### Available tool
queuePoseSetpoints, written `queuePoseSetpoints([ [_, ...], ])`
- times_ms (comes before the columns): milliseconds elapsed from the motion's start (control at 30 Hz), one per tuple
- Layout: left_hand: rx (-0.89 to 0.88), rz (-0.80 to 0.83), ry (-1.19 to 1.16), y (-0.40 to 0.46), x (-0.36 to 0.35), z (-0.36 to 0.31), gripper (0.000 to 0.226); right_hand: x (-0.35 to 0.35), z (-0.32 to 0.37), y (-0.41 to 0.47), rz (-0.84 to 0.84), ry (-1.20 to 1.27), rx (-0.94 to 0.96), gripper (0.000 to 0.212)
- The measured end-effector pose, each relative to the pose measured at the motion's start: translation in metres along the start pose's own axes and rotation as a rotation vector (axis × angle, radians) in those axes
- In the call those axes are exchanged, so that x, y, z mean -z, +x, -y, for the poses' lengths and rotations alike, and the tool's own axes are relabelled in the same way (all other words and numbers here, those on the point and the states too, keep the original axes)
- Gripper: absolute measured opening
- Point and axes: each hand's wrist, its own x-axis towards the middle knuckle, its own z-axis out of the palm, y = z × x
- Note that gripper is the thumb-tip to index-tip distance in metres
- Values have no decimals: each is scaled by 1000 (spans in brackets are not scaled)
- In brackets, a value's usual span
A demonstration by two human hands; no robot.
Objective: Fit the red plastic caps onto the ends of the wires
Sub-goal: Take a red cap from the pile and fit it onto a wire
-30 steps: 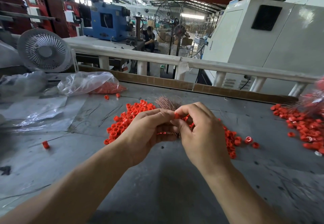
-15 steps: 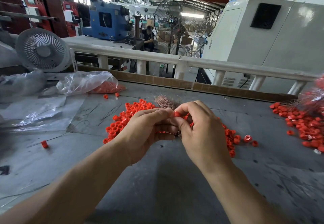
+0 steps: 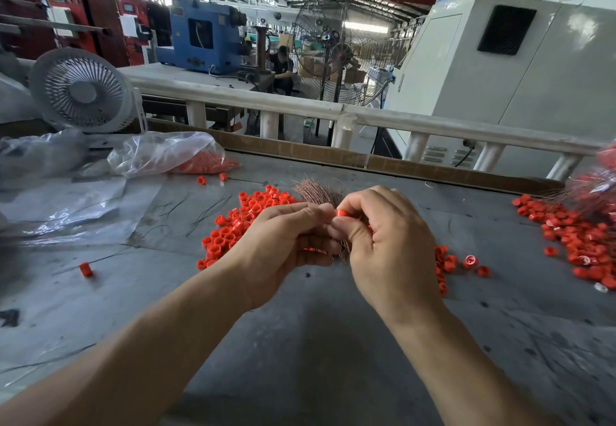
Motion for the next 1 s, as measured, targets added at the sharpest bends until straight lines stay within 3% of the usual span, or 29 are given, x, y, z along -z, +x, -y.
queuePoseSetpoints([
  [367, -44, -61, -41, 2, 3, 2, 16, 6, 9, 2, -33, -287, 80, 8],
  [767, -51, -97, -10, 2, 0, 2, 14, 0, 6, -3, 27, -118, -2, 9],
  [1000, -60, -111, -21, 2, 1, 4, 31, -2, 6, -4, 72, -9, -12, 13],
])
